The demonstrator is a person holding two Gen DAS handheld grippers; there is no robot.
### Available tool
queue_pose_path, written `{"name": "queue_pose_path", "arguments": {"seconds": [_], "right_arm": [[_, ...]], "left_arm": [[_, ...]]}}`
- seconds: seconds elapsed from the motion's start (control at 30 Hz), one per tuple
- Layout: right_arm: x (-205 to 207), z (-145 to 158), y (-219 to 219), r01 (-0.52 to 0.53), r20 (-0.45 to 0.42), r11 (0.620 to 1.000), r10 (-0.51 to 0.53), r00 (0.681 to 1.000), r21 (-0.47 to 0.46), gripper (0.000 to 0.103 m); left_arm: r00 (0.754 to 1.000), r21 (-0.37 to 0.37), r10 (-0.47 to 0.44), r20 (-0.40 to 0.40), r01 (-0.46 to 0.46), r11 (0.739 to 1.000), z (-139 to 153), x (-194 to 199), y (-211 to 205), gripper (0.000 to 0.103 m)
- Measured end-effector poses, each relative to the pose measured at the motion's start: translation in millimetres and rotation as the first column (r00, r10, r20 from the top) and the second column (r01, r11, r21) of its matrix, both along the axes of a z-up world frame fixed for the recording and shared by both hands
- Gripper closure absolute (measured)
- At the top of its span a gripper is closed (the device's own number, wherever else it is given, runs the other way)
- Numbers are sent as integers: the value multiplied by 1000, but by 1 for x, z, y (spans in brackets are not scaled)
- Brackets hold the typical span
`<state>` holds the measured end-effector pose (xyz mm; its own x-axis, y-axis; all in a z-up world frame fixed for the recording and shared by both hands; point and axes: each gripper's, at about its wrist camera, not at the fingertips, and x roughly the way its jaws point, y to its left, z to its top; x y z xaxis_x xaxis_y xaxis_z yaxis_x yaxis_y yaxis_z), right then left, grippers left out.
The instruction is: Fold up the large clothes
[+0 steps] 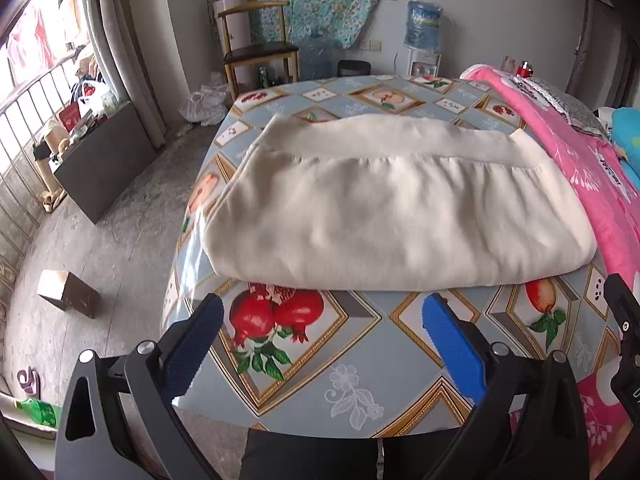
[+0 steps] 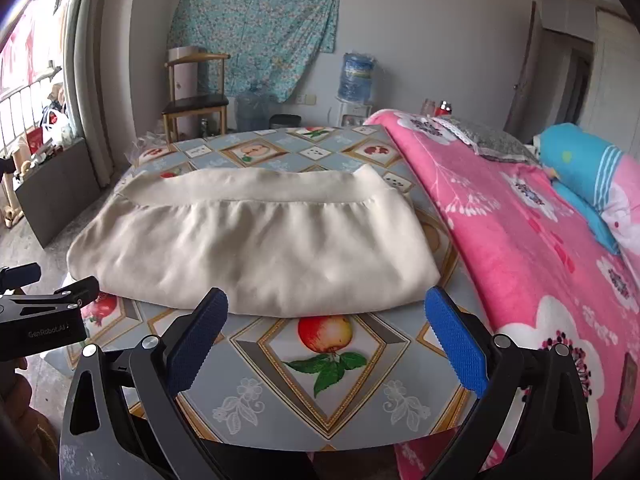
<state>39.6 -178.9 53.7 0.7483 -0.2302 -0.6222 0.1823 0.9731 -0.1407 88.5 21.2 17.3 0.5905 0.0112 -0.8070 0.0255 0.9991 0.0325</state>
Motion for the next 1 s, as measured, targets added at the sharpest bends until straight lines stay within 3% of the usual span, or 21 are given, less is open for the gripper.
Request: {"name": "queue_pose_path", "arguments": {"seconds": [0.4,0.6,1.0], "right_arm": [[10,-15,-2,4,-101,996,5,995,89,7],[13,-20,-13,30,-174,979,6,985,203,7],[16,-24,-13,20,-211,981,22,977,191,7]], "left_arm": [[998,-18,18,-56,-19,1000,-7,1,-8,5],[996,-6,15,-89,-16,1000,-12,1,-16,5],[996,10,12,-86,-11,1000,-11,2,-23,5]]}}
